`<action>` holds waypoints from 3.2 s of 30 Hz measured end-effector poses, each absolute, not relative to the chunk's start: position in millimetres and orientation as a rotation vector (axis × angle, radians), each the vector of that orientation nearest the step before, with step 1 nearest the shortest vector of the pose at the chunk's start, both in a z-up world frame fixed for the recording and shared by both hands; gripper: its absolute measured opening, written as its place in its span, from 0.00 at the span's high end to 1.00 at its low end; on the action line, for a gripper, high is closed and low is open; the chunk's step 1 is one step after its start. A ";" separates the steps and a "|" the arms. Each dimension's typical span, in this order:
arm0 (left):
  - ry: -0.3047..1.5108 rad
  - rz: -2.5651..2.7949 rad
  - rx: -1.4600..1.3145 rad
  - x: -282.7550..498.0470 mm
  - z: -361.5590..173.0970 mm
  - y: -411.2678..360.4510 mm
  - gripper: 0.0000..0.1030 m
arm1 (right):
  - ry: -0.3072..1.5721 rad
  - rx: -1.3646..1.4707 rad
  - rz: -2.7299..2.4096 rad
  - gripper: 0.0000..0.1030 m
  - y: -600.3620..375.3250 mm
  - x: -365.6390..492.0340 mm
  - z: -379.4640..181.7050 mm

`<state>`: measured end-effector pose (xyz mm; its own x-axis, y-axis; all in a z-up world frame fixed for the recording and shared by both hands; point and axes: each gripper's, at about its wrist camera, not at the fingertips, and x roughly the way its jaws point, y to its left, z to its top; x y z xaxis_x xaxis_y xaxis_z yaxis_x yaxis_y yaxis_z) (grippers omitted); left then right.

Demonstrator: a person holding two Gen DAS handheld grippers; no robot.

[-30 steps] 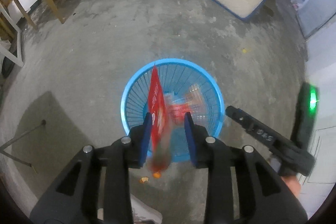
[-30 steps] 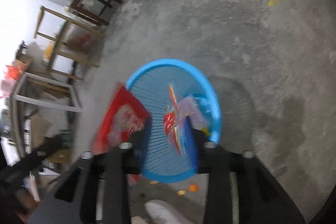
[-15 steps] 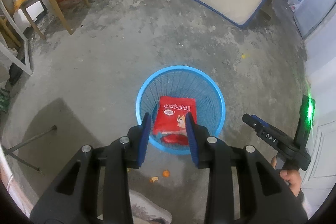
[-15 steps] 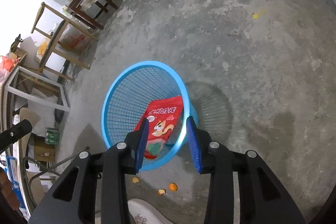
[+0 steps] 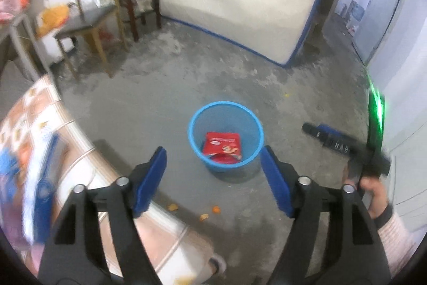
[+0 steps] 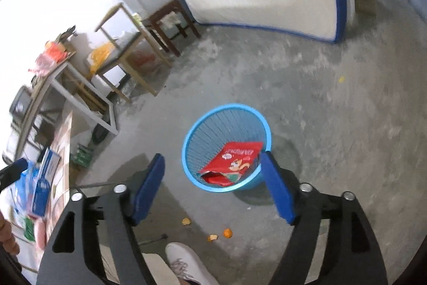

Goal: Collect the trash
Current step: 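Move both tools back over the table, then grasp the pink scrubber pad with the left tool while the right tool grasps the white toothpaste box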

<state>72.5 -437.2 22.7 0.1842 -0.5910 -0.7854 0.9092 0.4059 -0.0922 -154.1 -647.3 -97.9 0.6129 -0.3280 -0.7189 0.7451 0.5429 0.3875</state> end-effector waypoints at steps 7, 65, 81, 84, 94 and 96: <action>0.792 -0.979 0.426 57.7 21.6 -323.1 0.14 | 0.660 0.430 -0.670 0.06 -571.0 -106.1 -27.3; 0.870 -0.539 0.355 187.3 -74.2 -146.9 0.24 | 1.084 0.877 -0.199 0.29 -427.9 261.0 -71.1; 0.846 -0.500 0.349 170.6 -74.7 -151.8 0.28 | 1.038 0.921 -0.159 0.60 -432.4 257.3 -67.8; 0.833 -0.503 0.342 165.1 -70.6 -150.3 0.28 | 1.022 0.928 -0.146 0.62 -432.0 256.1 -64.5; 0.818 -0.512 0.326 150.8 -58.6 -144.4 0.28 | 0.982 0.954 -0.112 0.65 -437.0 247.1 -55.8; 0.814 -0.512 0.325 148.9 -55.8 -144.0 0.28 | 0.974 0.948 -0.109 0.65 -439.5 244.6 -51.6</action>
